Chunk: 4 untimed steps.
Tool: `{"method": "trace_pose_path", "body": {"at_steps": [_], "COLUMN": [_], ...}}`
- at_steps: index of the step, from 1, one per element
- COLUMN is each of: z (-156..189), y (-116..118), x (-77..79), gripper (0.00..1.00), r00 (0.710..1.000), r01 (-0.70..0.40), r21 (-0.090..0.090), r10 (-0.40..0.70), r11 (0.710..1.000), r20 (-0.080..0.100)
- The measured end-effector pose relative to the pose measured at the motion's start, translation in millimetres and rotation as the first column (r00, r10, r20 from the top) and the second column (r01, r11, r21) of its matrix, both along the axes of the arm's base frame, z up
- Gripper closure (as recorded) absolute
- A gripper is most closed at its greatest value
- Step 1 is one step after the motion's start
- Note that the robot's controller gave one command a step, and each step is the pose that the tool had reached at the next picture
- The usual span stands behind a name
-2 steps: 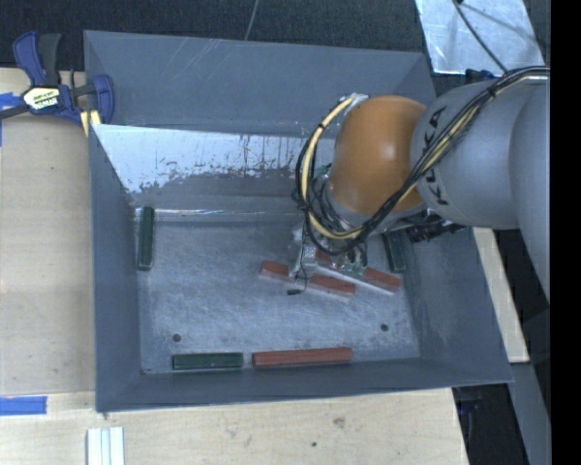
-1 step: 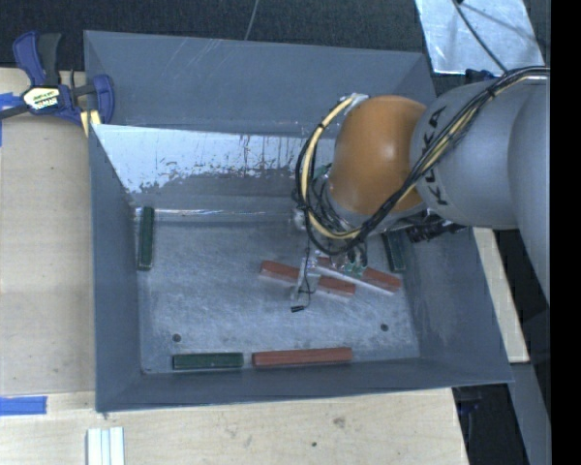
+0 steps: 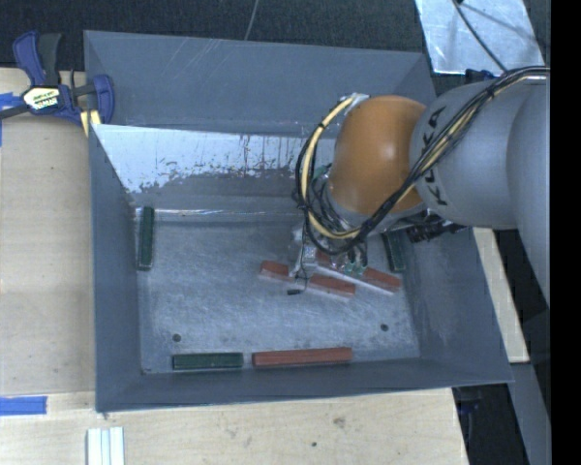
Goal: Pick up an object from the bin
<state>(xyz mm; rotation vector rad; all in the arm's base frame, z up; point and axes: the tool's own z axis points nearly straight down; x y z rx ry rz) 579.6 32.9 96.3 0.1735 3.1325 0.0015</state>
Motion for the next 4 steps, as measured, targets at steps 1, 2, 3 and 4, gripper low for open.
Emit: {"method": "trace_pose_path", "body": {"at_steps": [1, 2, 3, 4], "z": [0.0, 0.0, 0.0, -25.3], "y": [0.0, -0.1, -0.1, -38.6], "x": [0.0, 0.0, 0.0, -9.9], "gripper": [0.00, 1.00, 1.00, 0.00], "r00": [1.000, 1.000, 1.000, 0.994], "r01": [0.000, 0.000, 0.000, 0.110], "r21": [0.000, 0.000, 0.000, 0.000], "r10": [0.000, 0.000, 0.000, -0.110], "r11": [1.000, 1.000, 1.000, 0.994], "r20": [0.000, 0.000, 0.000, 0.000]}}
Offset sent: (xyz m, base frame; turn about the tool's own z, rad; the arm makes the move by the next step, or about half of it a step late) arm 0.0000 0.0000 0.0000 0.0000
